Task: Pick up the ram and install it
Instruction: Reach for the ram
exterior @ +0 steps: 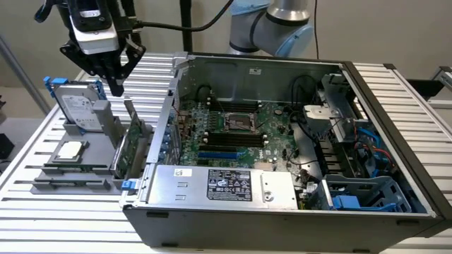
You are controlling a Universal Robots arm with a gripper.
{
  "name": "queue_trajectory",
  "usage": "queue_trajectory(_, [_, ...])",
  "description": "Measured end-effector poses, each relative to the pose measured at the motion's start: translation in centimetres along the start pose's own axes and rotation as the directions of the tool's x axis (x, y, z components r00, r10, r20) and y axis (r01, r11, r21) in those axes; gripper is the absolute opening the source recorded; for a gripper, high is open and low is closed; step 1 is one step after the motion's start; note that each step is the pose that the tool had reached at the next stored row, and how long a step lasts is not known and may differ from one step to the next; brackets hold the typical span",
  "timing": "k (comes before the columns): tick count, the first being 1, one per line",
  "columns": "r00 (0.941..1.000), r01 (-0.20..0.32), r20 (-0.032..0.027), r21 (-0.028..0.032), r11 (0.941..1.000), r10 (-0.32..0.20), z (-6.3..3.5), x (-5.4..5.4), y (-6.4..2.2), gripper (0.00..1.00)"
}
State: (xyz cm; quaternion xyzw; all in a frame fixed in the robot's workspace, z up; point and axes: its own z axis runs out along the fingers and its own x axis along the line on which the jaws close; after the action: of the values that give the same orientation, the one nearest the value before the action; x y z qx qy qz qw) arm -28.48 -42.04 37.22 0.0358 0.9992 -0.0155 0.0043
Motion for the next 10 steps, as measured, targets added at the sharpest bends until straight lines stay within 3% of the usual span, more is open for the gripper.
queue_trajectory(10, [1.0000, 0.000, -0.0009, 0.0000, 1.0000, 0.000, 0.89, 4.5, -1.14, 0.00])
